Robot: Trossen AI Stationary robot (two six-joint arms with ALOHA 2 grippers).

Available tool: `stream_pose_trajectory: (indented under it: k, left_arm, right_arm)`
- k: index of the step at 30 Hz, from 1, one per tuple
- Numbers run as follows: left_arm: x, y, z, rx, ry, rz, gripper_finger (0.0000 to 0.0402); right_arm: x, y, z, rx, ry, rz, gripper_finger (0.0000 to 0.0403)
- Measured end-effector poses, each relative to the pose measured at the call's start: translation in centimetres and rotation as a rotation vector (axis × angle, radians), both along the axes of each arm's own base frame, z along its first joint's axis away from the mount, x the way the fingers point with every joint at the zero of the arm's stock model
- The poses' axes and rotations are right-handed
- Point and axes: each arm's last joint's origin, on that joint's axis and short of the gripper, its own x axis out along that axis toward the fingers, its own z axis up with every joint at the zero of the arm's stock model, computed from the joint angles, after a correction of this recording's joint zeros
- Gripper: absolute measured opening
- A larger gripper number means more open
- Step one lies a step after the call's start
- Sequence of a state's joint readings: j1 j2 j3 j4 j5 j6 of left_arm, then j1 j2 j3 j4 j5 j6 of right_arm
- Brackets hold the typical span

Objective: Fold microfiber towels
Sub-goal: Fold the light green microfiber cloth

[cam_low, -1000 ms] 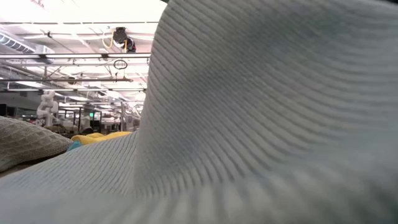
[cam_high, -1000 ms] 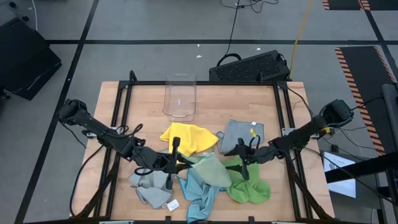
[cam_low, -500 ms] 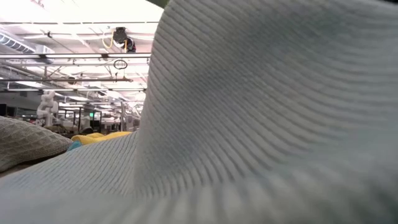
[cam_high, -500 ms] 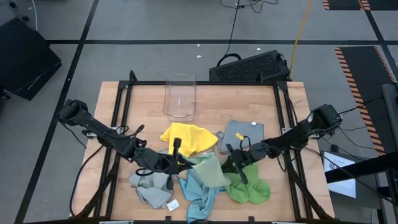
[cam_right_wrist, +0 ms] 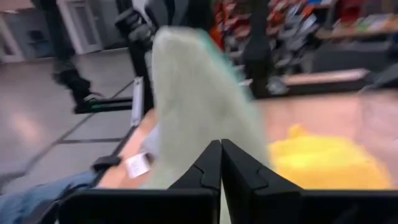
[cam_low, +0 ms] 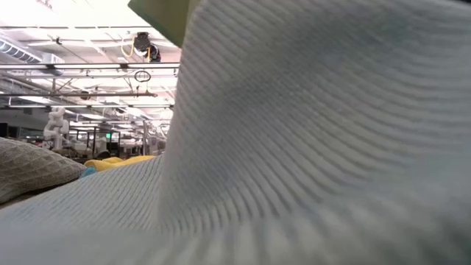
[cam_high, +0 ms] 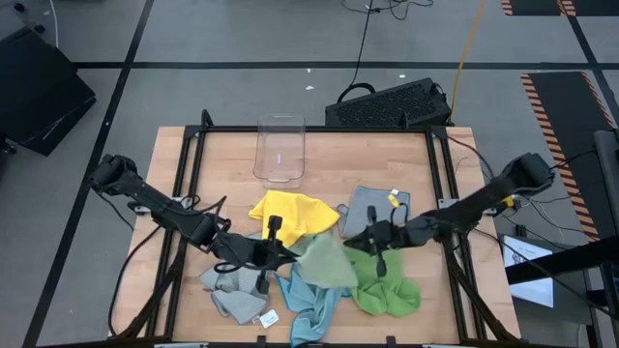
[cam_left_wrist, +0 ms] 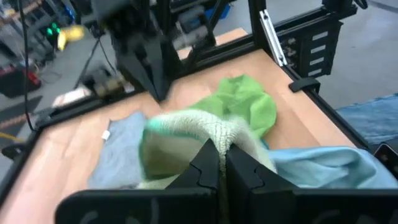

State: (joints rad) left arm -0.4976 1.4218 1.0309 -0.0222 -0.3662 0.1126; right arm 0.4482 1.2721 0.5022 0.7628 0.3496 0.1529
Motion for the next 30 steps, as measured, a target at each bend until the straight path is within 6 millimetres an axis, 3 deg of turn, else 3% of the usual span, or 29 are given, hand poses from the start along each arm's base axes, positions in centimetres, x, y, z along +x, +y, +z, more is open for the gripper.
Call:
stream_pose_trajectory:
  k: [6,14,21,30]
  left_arm:
    - [0.0,0.0,-0.1,-0.039,0.01,0.017,0.0025]
    - [0.6,-1.2,-2.1,-0.012,0.073,-0.009,0.0006]
    - [0.9,-2.4,-3.5,0.01,0.109,-0.039,0.0029]
    - [1.2,-2.7,-2.6,0.079,0.003,-0.113,0.0007]
  right_arm:
    - [-1.5,0.1,1.8,-0.057,-0.045,-0.025,0.0001]
    - [-1.0,0.5,-1.6,0.022,0.187,-0.042,0.0032]
    - [0.7,0.5,-4.8,0.096,0.299,-0.018,0.0114]
    - [3.8,-0.5,-6.5,0.11,0.193,-0.021,0.0212]
